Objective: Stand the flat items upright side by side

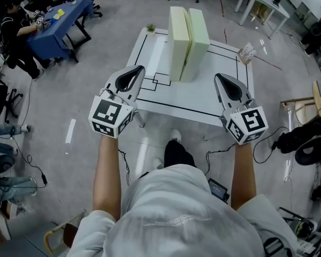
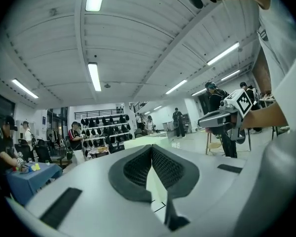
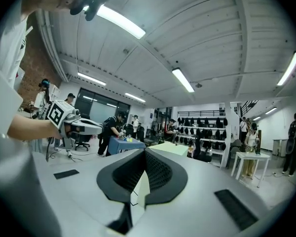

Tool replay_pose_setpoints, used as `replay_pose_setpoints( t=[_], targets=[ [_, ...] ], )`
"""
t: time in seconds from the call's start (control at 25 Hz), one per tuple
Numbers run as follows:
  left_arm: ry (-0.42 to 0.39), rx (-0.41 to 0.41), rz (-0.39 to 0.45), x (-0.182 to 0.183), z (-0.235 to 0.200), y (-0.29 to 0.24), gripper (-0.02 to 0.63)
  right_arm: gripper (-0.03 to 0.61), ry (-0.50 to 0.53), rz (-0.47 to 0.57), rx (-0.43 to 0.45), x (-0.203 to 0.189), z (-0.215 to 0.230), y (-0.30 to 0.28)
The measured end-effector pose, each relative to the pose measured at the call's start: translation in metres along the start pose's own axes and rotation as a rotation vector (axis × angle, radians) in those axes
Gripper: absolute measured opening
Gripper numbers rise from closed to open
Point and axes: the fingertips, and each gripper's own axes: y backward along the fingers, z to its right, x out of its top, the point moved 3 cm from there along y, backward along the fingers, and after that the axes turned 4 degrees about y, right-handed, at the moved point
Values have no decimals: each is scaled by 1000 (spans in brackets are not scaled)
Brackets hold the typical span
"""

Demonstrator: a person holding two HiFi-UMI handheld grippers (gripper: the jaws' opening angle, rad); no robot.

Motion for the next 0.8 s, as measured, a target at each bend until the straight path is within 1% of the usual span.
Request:
replay_pose_setpoints(
  t=[0.2, 0.4, 0.52, 0.64, 0.68, 0.8],
  targets=[
    [-19, -5, -13, -4, 8, 4, 21, 28, 14, -18, -2, -3, -3, 5],
    [-42, 19, -31, -5, 7, 8, 21, 28, -10, 0, 17, -3, -7, 12],
    [-29, 15, -26, -5, 9, 8, 21, 28, -12, -5, 15, -5, -7, 13],
    [26, 1, -4, -4, 9, 9, 21, 28, -20, 2, 14, -6, -6, 15],
    [33, 1, -3, -4, 9, 9, 21, 28, -22, 2, 13, -7, -6, 15],
    [14, 8, -23, -7, 7, 8, 21, 28, -23, -6, 10, -9, -4, 12]
  ],
)
